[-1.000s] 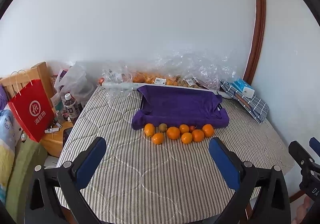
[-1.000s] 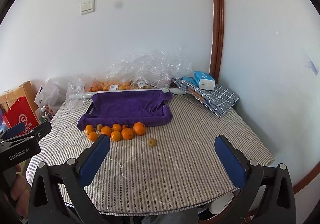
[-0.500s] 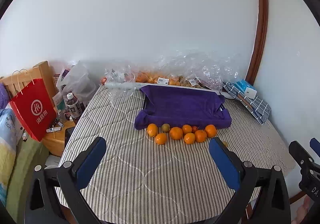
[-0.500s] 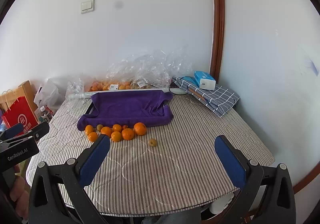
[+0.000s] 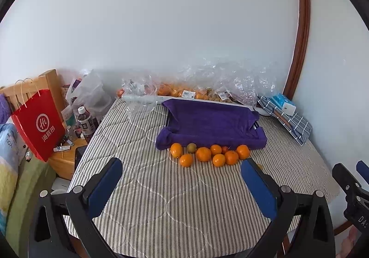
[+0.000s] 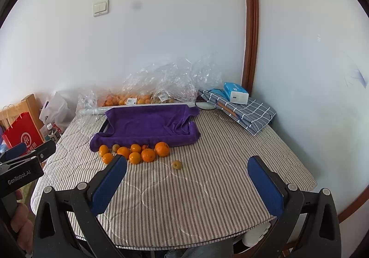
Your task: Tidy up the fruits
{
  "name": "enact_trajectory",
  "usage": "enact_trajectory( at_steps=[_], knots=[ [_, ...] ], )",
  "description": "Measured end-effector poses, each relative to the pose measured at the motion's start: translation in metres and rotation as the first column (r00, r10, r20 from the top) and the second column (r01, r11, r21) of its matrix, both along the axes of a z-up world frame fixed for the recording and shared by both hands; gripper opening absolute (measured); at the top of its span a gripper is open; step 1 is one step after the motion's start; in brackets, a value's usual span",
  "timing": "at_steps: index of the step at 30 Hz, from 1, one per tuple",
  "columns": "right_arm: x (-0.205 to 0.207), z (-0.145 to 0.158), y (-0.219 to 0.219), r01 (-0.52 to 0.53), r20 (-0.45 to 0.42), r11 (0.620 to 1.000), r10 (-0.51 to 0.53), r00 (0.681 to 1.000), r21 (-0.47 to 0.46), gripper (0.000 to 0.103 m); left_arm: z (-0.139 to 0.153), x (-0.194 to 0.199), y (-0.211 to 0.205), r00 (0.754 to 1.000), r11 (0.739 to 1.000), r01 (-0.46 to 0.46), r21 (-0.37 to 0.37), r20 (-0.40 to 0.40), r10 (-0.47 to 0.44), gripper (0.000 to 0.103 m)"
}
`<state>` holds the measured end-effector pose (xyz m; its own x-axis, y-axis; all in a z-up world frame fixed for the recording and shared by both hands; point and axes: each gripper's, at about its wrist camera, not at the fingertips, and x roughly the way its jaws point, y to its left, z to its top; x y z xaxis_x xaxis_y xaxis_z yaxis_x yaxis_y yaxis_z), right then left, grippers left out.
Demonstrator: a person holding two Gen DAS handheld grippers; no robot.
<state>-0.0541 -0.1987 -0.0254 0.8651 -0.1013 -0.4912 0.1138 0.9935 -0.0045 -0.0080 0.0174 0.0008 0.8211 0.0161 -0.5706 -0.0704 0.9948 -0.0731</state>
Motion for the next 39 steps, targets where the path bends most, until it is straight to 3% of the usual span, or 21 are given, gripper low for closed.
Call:
enact_trajectory(
  at_steps=[29,39],
  knots=[
    [0.000,-0.003,0.003,0.000,0.008,1.000,0.000,1.000,0.009,0.103,0.000,0.001,-0.001,1.000,1.000,0.018,-0.022,0.001,-0.018,0.103],
    [0.023,-0.021,0.003,0.001,-0.011,1.000,-0.001,1.000,0.005,0.103,-0.022,0.029,-0.005,0.999,0.999,0.033,-0.003,-0.031,-0.033,0.103]
  ],
)
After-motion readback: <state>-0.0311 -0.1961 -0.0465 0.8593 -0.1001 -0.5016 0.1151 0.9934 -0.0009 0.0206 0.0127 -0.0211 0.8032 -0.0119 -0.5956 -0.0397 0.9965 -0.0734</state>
